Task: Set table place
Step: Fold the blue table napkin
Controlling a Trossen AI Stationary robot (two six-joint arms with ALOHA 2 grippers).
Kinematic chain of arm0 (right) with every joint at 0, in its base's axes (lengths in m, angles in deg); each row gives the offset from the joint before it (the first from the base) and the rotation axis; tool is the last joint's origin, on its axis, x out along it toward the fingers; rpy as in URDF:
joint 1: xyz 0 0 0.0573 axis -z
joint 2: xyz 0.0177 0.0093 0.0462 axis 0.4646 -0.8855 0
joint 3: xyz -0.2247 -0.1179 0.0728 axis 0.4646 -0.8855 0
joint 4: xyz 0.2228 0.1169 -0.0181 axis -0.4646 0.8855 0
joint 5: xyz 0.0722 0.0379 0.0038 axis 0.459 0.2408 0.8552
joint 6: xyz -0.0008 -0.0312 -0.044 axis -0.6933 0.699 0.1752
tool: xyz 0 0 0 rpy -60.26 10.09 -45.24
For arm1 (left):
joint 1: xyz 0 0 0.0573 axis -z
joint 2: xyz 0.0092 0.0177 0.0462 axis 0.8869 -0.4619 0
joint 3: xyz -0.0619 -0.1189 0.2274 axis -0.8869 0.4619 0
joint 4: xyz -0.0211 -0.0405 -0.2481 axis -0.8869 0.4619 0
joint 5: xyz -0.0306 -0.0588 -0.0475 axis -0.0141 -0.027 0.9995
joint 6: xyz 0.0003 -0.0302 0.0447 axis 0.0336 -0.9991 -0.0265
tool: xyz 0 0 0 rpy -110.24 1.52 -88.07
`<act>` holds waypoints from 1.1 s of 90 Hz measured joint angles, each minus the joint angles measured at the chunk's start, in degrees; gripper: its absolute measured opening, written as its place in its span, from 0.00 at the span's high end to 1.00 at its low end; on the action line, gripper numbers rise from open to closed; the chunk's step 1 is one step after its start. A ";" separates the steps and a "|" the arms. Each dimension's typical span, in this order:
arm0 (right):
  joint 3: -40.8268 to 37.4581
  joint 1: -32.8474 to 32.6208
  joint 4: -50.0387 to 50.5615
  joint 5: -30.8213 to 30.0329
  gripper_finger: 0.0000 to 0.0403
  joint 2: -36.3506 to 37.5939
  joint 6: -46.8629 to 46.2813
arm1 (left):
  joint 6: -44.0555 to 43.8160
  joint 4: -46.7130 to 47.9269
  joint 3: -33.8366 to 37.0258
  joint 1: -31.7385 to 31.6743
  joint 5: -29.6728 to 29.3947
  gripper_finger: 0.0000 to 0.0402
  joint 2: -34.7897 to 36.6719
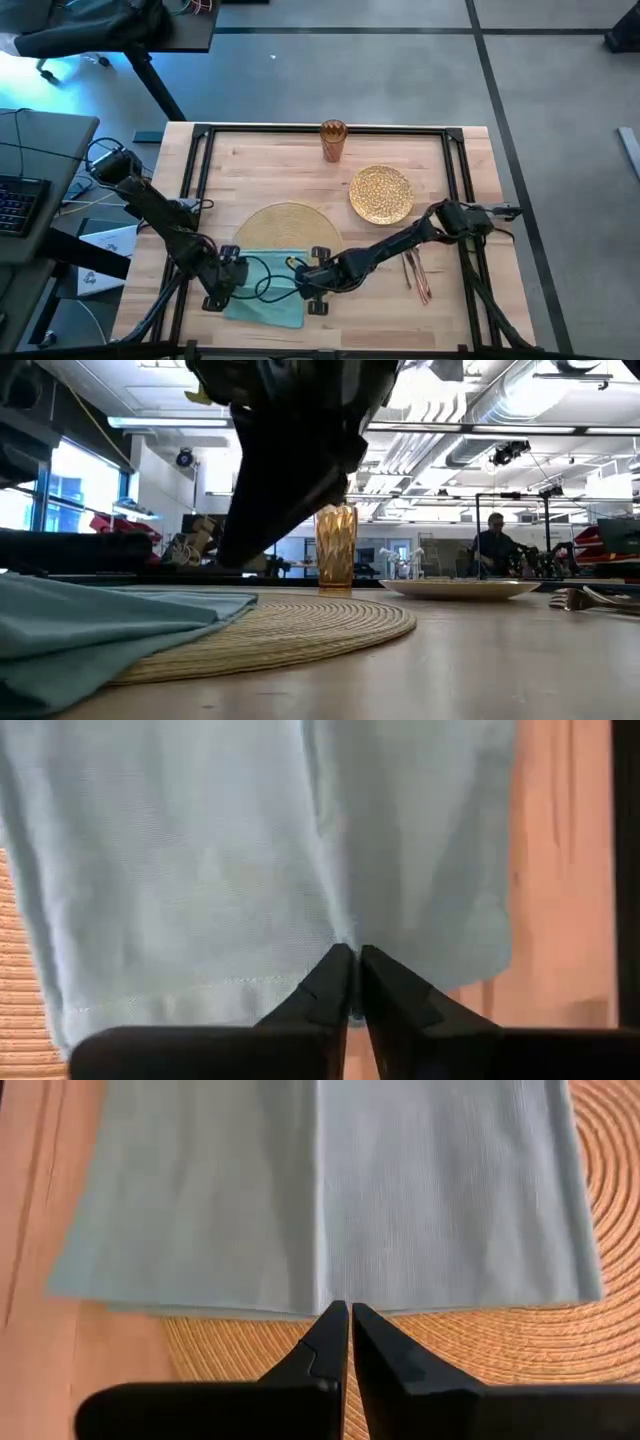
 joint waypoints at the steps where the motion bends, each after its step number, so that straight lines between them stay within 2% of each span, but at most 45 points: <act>1: 0.00 0.00 -0.09 0.24 0.99 0.00 -0.14 | 0.12 0.17 0.00 0.00 0.41 0.91 -0.01; 12: 0.00 0.02 -2.63 1.84 0.94 -0.72 -0.18 | -0.23 1.45 0.00 0.01 3.09 0.80 0.00; 27: 0.02 0.00 -9.84 2.17 0.78 -2.56 0.63 | -3.42 1.50 0.00 0.00 3.87 0.65 0.00; 35: 0.02 0.00 -10.62 1.63 0.71 -3.97 -1.04 | -4.95 1.52 0.00 0.01 2.70 0.61 -0.01; 45: 0.02 0.00 -11.88 1.72 0.69 -6.07 -1.80 | -4.94 1.30 0.00 0.65 -0.39 0.61 -0.88; 55: 0.22 0.00 -12.57 1.60 0.72 -7.02 -1.11 | -4.05 0.55 0.00 0.81 -2.44 0.63 -2.41; 74: 0.44 -0.03 -10.47 1.79 0.97 -6.84 0.02 | -3.70 -1.64 0.00 1.00 -2.77 0.62 -4.32; 99: 0.44 -0.50 -9.97 2.05 1.00 -6.84 -0.76 | -3.53 -1.27 0.00 1.11 -0.44 0.61 -8.07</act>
